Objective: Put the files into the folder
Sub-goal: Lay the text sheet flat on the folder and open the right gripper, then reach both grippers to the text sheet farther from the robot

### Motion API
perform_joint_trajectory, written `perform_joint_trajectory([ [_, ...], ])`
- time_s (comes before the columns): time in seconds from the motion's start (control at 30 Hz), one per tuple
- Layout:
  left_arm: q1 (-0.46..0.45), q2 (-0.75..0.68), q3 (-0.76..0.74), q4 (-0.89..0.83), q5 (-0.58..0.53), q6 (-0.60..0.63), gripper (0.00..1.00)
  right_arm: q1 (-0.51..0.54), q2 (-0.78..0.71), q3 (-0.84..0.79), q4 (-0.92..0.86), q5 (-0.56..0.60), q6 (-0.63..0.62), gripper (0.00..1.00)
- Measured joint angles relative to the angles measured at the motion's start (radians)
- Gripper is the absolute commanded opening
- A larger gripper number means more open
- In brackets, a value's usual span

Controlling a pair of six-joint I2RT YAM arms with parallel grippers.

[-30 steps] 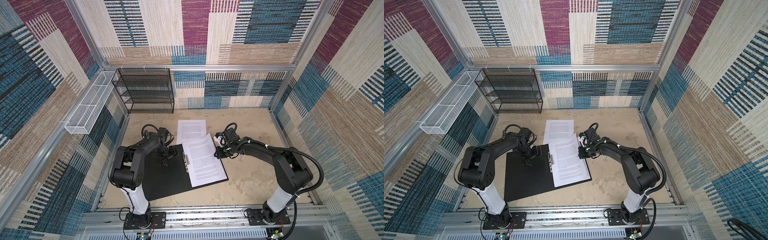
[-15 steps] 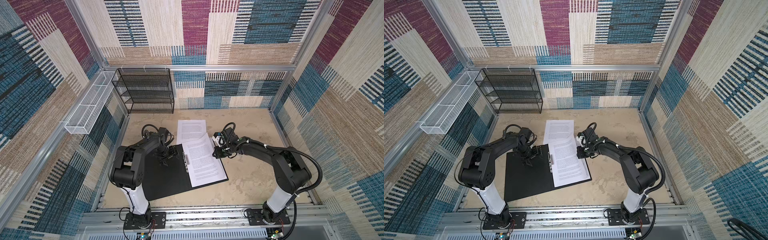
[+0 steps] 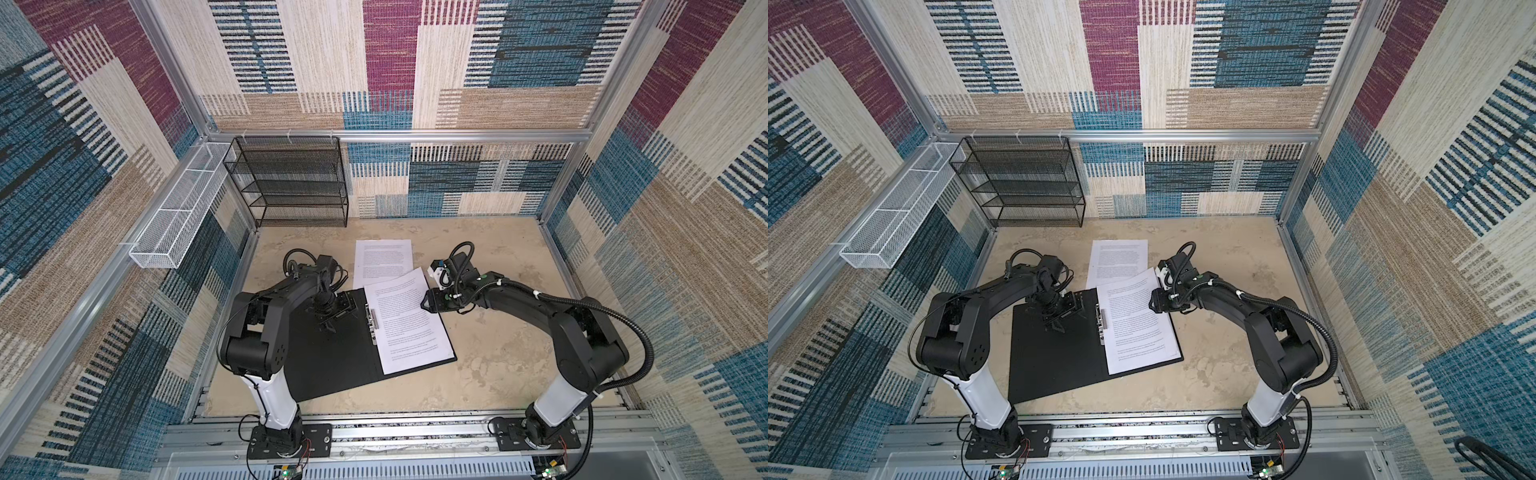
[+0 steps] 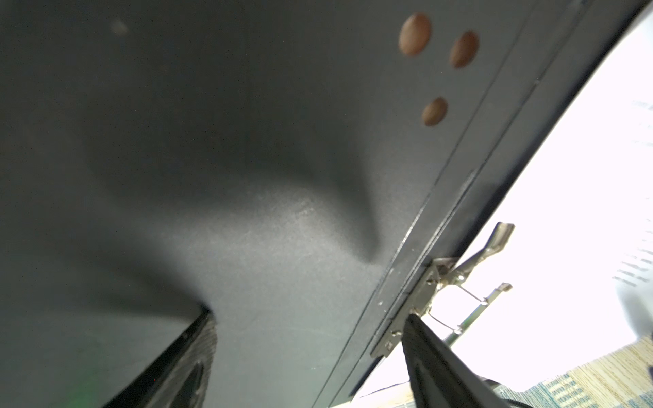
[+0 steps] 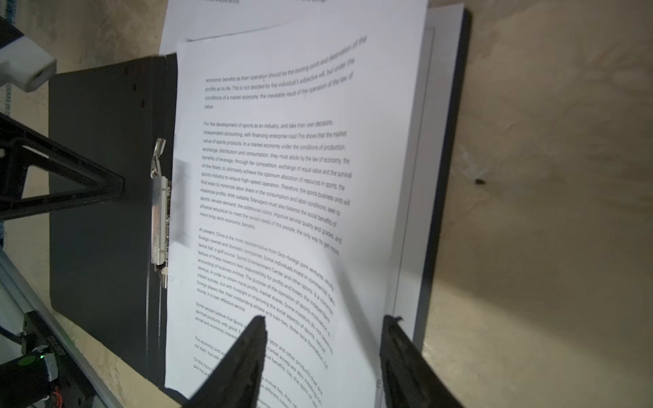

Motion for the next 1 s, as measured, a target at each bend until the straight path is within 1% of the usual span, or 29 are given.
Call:
perform_joint_trajectory([
  [0.1,0.000,-0.001,0.002,0.000,0.008,0.000,0.82,0.000,-0.014,0.009,-0.010,0.049,0.011,0.74],
  [0.2,-0.002,-0.010,0.002,0.003,0.040,0.000,0.82,0.000,-0.021,0.023,-0.026,0.090,0.021,0.78],
  [0.3,-0.007,-0.057,0.010,0.011,0.080,0.000,0.82,0.000,-0.025,0.047,-0.031,0.116,0.027,0.81],
  [0.43,-0.013,-0.141,0.082,0.024,0.121,-0.003,0.83,0.000,-0.017,0.093,-0.030,0.137,0.029,0.91],
  [0.5,-0.014,-0.137,0.135,0.027,0.126,-0.008,0.83,0.000,0.005,0.124,-0.026,0.139,0.029,0.94],
  [0.57,-0.014,-0.104,0.189,0.038,0.137,-0.009,0.83,0.000,0.038,0.163,-0.021,0.140,0.029,0.99],
  [0.6,-0.015,-0.079,0.217,0.045,0.140,-0.011,0.83,0.000,0.053,0.182,-0.022,0.140,0.029,1.00],
  [0.87,-0.039,0.180,0.478,0.084,0.148,-0.011,0.86,0.000,0.195,0.352,0.014,0.129,0.017,1.00],
  [1.0,-0.043,0.301,0.607,0.095,0.159,-0.010,0.86,0.000,0.309,0.469,0.016,0.110,0.010,1.00],
])
